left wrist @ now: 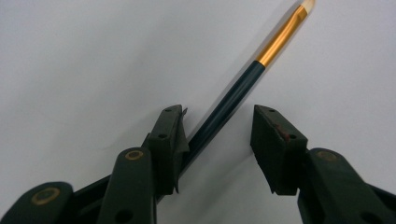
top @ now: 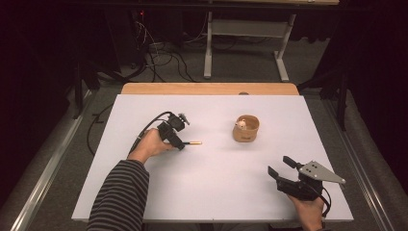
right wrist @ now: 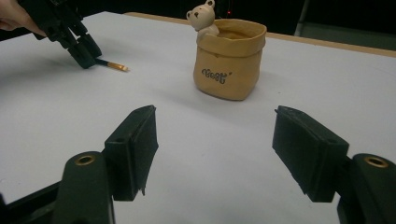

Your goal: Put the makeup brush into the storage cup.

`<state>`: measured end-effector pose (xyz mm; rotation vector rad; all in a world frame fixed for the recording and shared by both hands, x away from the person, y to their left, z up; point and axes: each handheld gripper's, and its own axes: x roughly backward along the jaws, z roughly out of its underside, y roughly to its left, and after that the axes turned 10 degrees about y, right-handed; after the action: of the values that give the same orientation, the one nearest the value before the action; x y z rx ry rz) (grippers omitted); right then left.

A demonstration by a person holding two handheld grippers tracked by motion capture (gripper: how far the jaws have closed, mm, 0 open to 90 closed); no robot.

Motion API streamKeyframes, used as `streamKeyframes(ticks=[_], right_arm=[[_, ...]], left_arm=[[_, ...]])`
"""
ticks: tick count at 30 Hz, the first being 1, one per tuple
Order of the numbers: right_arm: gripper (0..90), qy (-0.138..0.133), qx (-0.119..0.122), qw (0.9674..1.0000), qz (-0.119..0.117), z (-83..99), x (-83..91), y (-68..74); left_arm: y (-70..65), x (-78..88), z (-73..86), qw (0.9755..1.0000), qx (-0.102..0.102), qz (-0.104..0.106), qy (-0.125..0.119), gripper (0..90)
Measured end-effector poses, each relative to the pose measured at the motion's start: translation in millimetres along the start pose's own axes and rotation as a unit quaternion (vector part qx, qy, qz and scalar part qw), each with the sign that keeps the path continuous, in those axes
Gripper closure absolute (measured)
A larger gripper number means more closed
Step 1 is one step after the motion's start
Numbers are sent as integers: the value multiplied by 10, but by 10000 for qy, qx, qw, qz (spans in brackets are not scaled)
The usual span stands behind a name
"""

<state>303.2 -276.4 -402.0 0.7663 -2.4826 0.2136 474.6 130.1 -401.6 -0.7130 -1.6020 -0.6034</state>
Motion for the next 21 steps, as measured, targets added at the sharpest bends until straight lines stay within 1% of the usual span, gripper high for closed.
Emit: streamKeyframes(ticks=[9, 11, 13, 15, 21], right_arm=[[328, -6, -2, 10000, 20, -3, -3, 4], [328, -3, -1, 10000, 17, -3, -4, 4], [328, 2, -3, 10000, 11, -3, -4, 4], [328, 8, 3, 10000, -11, -4, -4, 8], [328, 20, 14, 10000, -33, -10, -8, 30]], left_arm=[[-14, 7, 4, 10000, -43, 4, 37, 609], [-12, 11, 4, 9999, -81, 12, 66, 622], [-9, 11, 3, 10000, -52, 43, 66, 639], [-4, 13, 7, 9999, -64, 53, 65, 667], [-10, 16, 9, 9999, -117, 42, 83, 697]])
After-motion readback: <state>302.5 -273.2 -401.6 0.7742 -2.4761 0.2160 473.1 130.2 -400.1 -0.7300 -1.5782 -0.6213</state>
